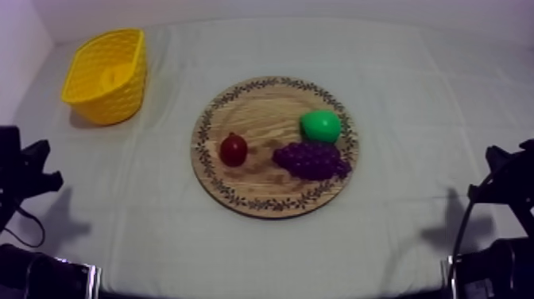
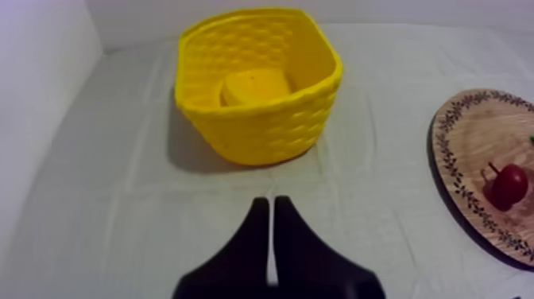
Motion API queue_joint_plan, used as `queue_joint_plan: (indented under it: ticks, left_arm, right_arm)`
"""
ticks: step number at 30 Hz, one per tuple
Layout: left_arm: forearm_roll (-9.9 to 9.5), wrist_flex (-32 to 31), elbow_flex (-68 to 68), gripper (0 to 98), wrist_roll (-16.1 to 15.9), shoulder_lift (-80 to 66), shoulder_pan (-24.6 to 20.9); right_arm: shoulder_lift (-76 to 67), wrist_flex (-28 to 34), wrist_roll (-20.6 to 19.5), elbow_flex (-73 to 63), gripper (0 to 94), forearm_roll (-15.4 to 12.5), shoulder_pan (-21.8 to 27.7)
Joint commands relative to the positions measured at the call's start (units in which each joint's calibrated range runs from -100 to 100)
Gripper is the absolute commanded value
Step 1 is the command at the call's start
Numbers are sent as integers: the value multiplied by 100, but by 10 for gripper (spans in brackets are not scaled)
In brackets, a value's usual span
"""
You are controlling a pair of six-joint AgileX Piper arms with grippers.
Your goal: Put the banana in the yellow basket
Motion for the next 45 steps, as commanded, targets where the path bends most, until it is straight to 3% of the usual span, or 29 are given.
queue_joint_plan:
  ticks: [1, 4, 8, 13, 16, 19, 24, 27, 45]
  left_arm:
    - [-5, 13, 198, 1, 2, -621, 29]
    - [-10, 24, 475, 1, 50, -901, 51]
    - [141, 135, 651, 1, -93, -1226, 38]
    - [436, 225, 759, 1, -475, -1448, 1]
    - [566, 271, 782, 3, -541, -1483, 33]
    - [646, 296, 791, 2, -341, -1501, 123]
    - [680, 303, 795, 2, 527, -1508, 166]
    - [685, 302, 796, 1, 840, -1509, 172]
    - [687, 302, 796, 1, 839, -1510, 175]
  right_arm:
    - [-2, -2, 4, -3, 3, 0, 2]
    - [-2, -2, 1, -3, 3, 0, 2]
    - [-2, -2, 0, -3, 3, 0, 2]
    - [-2, -2, 1, -3, 3, 0, 2]
    - [-2, -2, 2, -3, 3, 0, 2]
    - [-2, -2, 1, -3, 3, 0, 2]
    - [-2, -2, 0, -3, 3, 0, 2]
    - [-2, -2, -1, -3, 3, 0, 2]
    - [-2, -2, -1, -3, 3, 0, 2]
